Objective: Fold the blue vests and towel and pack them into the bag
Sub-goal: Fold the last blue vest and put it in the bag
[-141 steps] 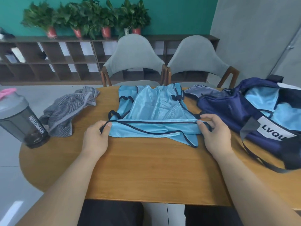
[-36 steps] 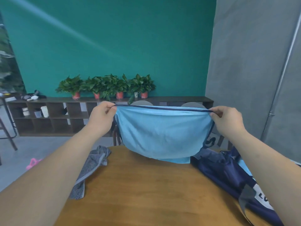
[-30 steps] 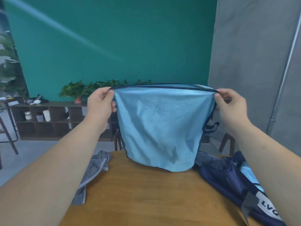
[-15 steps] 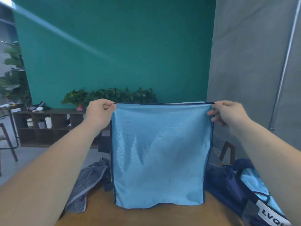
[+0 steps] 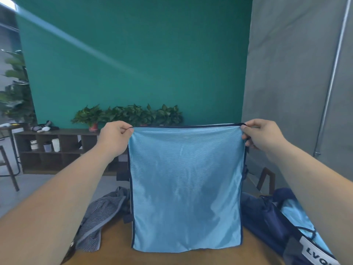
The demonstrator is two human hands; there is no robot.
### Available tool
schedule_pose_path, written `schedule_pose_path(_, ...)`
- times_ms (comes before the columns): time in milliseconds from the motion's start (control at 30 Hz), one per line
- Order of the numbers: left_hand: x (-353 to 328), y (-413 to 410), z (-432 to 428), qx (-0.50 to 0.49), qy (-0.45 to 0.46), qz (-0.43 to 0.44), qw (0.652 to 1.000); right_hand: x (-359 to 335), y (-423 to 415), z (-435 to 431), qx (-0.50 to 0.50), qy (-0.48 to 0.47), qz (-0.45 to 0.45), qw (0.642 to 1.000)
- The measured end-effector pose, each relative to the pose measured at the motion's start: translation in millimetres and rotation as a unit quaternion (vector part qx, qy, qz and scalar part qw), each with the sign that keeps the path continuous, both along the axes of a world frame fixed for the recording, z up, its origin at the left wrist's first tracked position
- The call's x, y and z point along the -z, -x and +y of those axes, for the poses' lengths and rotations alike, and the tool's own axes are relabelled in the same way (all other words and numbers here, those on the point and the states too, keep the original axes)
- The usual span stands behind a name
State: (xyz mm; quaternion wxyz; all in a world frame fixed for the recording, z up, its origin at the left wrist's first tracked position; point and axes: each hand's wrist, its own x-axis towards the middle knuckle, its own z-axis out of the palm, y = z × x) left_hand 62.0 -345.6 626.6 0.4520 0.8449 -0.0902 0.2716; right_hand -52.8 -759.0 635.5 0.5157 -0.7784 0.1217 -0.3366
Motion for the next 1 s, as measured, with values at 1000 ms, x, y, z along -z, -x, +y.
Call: schedule_pose_path(1000,-54,25,-39,-0.037,-0.023,-0.107,0.993,-52,13,-1,0.085,0.012,-0.154,0.984)
